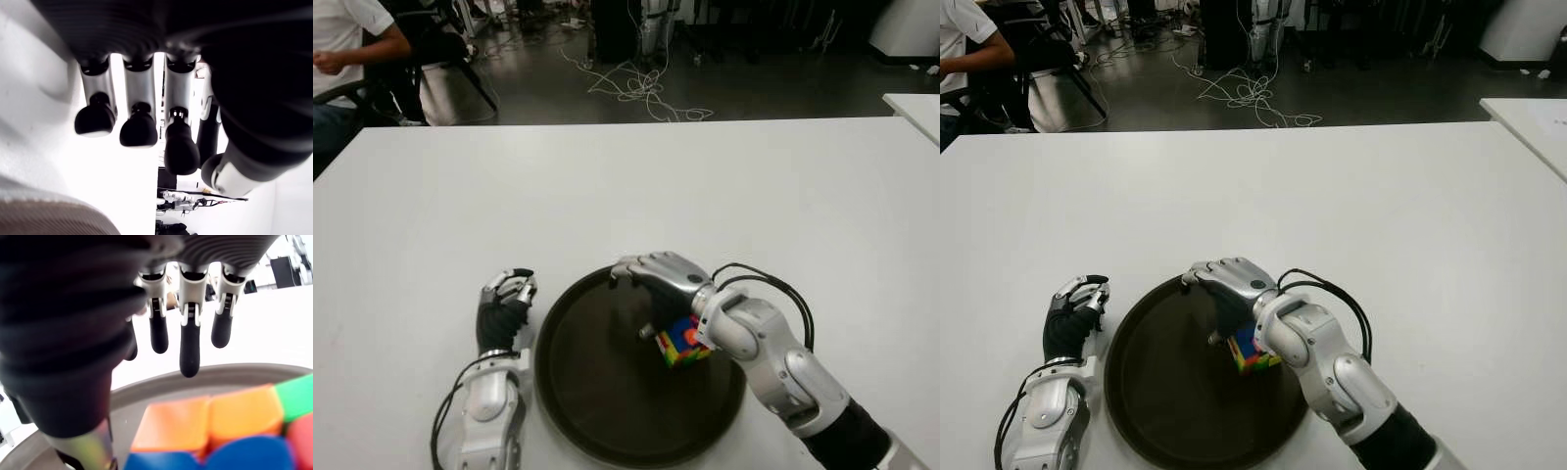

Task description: Pick up the Rubik's Cube and put it in the plate

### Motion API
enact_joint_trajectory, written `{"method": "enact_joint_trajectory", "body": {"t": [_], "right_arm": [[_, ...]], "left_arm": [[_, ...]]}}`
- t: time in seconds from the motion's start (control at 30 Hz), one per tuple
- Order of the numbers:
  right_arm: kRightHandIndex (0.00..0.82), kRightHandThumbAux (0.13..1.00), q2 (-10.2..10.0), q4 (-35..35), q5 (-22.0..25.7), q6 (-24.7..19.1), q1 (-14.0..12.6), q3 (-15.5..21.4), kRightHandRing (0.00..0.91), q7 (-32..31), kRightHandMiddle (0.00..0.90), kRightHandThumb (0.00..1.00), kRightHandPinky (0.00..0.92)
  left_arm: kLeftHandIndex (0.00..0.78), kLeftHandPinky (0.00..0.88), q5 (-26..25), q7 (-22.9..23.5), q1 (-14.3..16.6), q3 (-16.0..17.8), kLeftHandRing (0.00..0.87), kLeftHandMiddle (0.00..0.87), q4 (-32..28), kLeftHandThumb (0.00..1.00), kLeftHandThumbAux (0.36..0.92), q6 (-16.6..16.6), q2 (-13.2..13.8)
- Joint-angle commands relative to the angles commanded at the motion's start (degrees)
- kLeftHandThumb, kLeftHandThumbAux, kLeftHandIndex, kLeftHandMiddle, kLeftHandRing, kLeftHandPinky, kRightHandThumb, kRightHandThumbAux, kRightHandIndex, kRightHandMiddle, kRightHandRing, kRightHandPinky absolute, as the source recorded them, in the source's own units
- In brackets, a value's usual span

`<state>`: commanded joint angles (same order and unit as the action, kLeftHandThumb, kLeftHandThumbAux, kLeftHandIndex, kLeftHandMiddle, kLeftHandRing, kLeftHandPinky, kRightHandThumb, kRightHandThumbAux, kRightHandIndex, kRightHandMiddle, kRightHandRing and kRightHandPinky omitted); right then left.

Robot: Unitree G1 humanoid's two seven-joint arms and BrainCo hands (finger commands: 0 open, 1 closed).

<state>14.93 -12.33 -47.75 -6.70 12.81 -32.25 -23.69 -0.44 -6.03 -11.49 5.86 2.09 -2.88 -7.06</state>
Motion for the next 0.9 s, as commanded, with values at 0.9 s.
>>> {"method": "enact_joint_trajectory", "body": {"t": [0.9], "right_arm": [[0.467, 0.890, -13.46, 4.91, 17.10, 25.97, -6.49, 10.79, 0.578, 34.19, 0.574, 0.000, 0.537]], "left_arm": [[0.443, 0.811, 1.35, -2.03, -0.35, -0.38, 0.810, 0.779, -0.10, 0.705, 0.707, -1.80, -0.87]]}}
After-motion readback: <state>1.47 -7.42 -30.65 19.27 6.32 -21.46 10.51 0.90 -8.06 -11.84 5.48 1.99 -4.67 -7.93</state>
